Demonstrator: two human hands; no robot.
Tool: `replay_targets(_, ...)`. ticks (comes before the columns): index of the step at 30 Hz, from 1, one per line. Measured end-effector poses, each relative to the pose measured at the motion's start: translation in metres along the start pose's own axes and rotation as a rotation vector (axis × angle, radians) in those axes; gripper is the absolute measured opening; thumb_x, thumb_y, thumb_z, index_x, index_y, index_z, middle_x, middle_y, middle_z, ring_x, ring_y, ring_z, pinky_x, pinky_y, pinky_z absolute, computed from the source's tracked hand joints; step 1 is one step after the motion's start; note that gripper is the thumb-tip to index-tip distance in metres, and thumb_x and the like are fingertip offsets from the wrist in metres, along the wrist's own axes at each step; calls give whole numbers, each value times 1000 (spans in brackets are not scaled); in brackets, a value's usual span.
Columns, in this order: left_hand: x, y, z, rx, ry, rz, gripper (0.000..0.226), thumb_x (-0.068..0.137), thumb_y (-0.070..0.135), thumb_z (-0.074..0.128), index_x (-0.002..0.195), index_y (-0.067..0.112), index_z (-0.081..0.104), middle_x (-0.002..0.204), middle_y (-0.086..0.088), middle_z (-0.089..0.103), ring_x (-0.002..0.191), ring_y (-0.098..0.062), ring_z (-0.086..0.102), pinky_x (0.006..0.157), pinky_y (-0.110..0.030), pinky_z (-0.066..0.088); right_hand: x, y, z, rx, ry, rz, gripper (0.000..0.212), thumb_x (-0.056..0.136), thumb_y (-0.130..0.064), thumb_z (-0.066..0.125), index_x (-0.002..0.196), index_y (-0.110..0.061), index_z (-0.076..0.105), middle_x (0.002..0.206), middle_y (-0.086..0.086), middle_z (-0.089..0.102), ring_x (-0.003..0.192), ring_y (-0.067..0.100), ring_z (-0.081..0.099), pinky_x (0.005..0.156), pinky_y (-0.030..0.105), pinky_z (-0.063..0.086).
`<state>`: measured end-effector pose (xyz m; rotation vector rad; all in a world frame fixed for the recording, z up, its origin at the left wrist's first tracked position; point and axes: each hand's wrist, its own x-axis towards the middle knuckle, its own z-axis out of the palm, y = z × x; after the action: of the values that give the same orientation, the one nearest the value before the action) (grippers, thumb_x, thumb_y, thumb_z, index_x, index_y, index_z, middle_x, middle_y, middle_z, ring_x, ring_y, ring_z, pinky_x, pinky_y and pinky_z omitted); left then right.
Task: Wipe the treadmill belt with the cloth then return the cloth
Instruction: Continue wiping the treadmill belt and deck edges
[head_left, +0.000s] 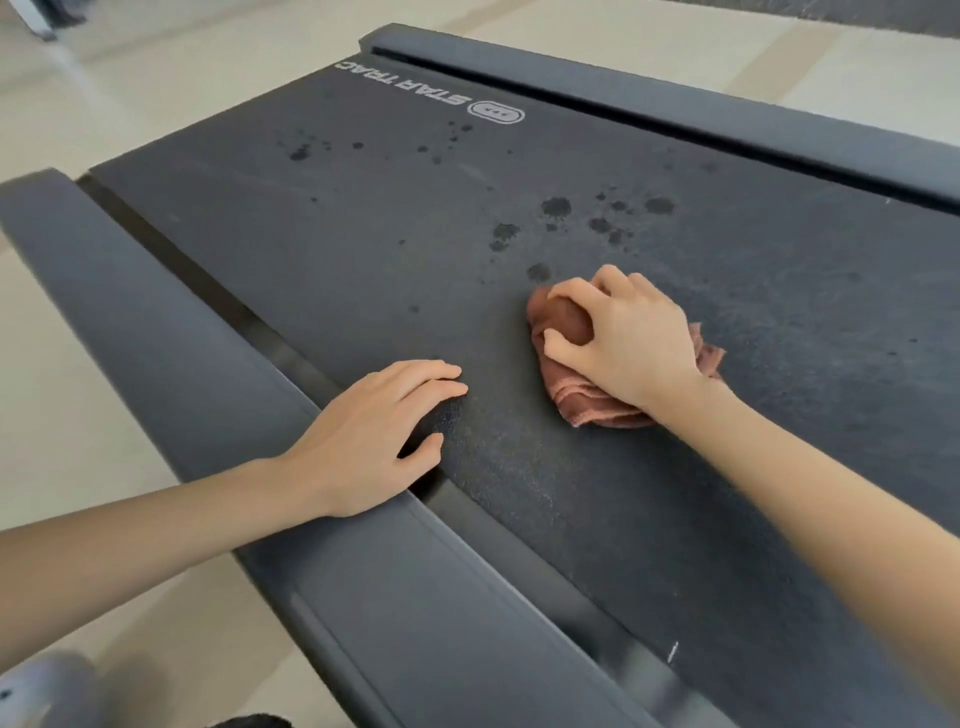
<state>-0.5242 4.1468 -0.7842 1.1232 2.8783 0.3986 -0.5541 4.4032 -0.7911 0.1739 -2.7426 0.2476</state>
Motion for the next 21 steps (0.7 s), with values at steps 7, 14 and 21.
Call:
replay_targets(7, 0, -12, 3, -42, 36, 75, 41, 88, 27, 49, 128, 19, 54, 140, 7, 46, 132, -9, 35, 105, -19, 21, 15, -50, 15, -12, 5, -41, 41, 83, -47, 53, 114, -22, 61, 97, 7, 55, 84, 27, 51, 73, 36, 43)
replay_targets(14, 2, -94, -20, 2, 24, 109, 58, 85, 46, 27, 132, 22, 50, 142, 10, 42, 136, -7, 30, 109, -23, 20, -17, -15, -19, 23, -121, -107, 47, 78, -51, 47, 113, -25, 64, 96, 1, 58, 85, 24, 55, 69, 36, 51)
replay_targets(21, 40, -169, -32, 63, -23, 189, 65, 85, 53, 25, 138, 20, 42, 147, 8, 34, 138, -9, 26, 110, -27, 20, 47, -44, 24, -154, 24, 286, 41, 82, -48, 54, 115, -25, 61, 100, 6, 54, 94, 30, 52, 70, 33, 39)
